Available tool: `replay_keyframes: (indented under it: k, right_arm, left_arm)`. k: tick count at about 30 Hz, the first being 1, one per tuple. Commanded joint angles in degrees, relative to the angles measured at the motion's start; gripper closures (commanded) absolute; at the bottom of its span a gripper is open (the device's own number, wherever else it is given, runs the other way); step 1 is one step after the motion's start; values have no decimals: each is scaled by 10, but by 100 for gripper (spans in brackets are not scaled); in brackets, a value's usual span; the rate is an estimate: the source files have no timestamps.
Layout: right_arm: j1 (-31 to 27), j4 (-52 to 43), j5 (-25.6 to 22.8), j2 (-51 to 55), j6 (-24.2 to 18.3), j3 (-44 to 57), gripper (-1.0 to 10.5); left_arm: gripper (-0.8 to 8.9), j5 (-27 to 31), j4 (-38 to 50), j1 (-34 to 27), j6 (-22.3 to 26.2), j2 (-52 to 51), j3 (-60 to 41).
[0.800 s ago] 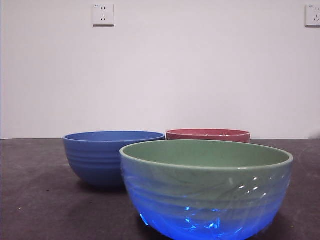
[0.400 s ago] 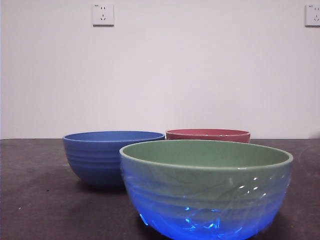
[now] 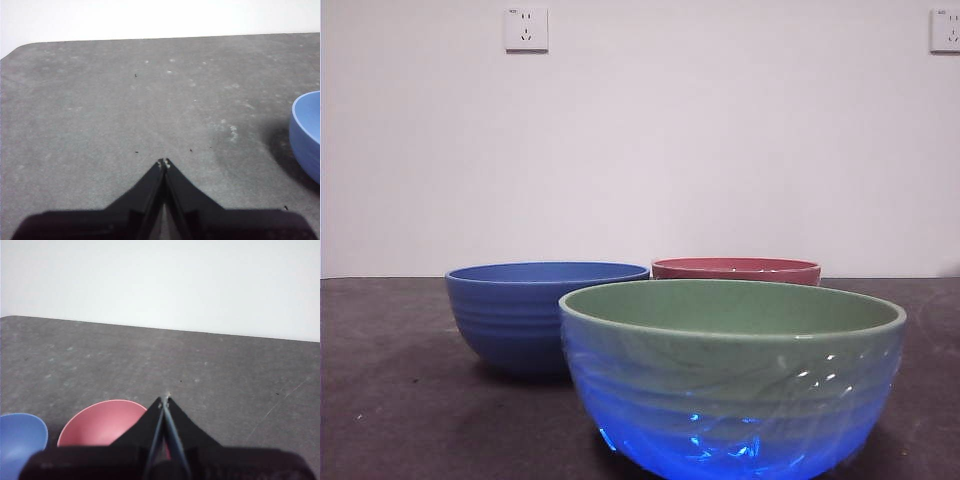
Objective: Pick up the green bowl on the top,put the green bowl on the left,pick up the red bowl in the middle,put the red bowl on the right
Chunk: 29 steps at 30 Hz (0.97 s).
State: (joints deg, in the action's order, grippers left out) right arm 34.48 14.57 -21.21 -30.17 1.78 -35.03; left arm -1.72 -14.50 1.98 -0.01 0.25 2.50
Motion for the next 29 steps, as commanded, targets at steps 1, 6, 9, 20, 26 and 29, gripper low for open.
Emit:
replay_keyframes:
  k: [1,6,9,20,26,29]
  right_arm:
    - [0,-3,-2,1,7,3,963]
    - [0,-1,-2,1,7,3,963]
    - [-11,16,-9,30,5,5,963]
    - [-218,34,229,202,0,184,963]
    - [-250,-1,256,264,-4,275,963]
    - [-254,-22,256,292,-3,308,963]
  left_arm:
    - [817,0,1,-2,-2,-2,-9]
    - [817,0,1,-2,-2,-2,-9]
    - [817,0,1,-2,-2,-2,-9]
    - [817,0,1,-2,-2,-2,-9]
    - [817,0,1,-2,-2,-2,-9]
    - [817,0,1,-2,-2,-2,-9]
